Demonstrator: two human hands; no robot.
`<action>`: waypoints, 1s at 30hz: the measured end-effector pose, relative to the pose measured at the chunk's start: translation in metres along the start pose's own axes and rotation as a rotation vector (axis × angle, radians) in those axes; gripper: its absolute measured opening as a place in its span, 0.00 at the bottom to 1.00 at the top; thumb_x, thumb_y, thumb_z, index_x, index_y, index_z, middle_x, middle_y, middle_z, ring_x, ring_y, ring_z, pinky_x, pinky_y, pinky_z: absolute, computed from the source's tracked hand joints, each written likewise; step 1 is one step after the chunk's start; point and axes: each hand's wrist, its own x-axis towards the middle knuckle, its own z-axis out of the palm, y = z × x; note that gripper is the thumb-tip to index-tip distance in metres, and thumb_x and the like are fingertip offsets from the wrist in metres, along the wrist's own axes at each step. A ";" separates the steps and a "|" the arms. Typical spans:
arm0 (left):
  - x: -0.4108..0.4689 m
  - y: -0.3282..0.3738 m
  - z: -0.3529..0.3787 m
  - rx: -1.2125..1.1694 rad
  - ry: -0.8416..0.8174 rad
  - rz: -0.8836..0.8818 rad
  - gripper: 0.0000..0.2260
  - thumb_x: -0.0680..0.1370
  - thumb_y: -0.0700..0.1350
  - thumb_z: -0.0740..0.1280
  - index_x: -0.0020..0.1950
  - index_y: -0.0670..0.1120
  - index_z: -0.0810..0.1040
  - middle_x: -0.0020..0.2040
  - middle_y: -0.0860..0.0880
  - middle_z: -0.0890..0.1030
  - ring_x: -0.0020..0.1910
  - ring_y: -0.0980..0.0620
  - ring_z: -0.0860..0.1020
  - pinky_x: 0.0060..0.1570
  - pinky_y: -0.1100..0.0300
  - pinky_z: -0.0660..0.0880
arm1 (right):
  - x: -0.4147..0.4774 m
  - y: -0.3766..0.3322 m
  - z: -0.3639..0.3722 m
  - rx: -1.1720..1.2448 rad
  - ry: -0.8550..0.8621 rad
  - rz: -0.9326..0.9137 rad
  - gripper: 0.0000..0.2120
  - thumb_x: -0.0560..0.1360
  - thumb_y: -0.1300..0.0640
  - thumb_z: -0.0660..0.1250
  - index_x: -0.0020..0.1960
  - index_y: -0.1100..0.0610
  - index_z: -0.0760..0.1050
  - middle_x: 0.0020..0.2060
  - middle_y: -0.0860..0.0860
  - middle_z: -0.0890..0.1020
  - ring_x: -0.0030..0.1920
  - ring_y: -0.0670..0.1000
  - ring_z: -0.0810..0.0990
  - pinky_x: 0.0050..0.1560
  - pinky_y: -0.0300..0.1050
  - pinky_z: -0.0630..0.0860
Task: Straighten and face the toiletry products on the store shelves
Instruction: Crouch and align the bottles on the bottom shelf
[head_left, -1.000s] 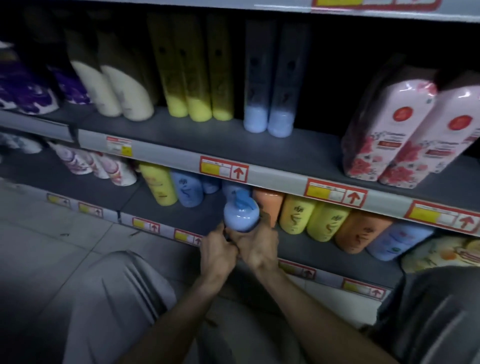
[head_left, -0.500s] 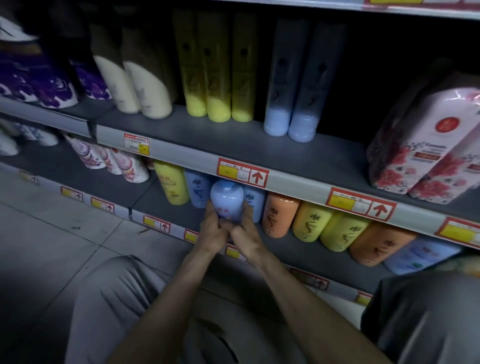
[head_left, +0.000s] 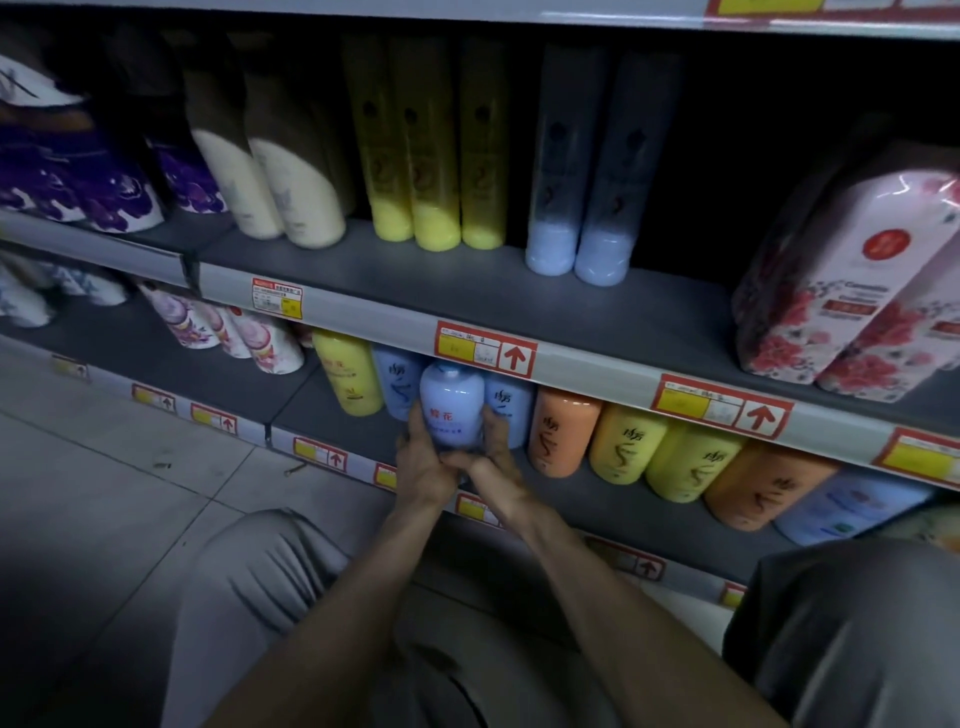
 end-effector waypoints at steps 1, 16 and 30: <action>0.000 -0.002 0.002 -0.020 0.016 -0.007 0.39 0.74 0.42 0.75 0.80 0.51 0.57 0.66 0.46 0.75 0.63 0.45 0.76 0.60 0.54 0.73 | 0.002 0.003 0.000 0.014 0.010 0.006 0.44 0.72 0.64 0.72 0.81 0.43 0.55 0.67 0.45 0.74 0.66 0.46 0.75 0.71 0.55 0.75; 0.011 -0.020 0.020 -0.443 0.004 -0.195 0.22 0.80 0.33 0.63 0.73 0.47 0.70 0.62 0.45 0.81 0.59 0.46 0.79 0.58 0.51 0.76 | 0.020 0.030 0.033 0.359 0.177 0.176 0.35 0.61 0.43 0.73 0.68 0.43 0.77 0.61 0.50 0.84 0.62 0.52 0.82 0.64 0.61 0.79; 0.050 -0.023 0.009 -1.118 0.025 -0.649 0.18 0.78 0.31 0.58 0.66 0.28 0.74 0.63 0.32 0.79 0.64 0.37 0.79 0.65 0.48 0.77 | 0.035 0.024 0.019 0.601 0.067 0.275 0.18 0.79 0.59 0.64 0.67 0.46 0.77 0.54 0.49 0.88 0.60 0.53 0.83 0.54 0.54 0.79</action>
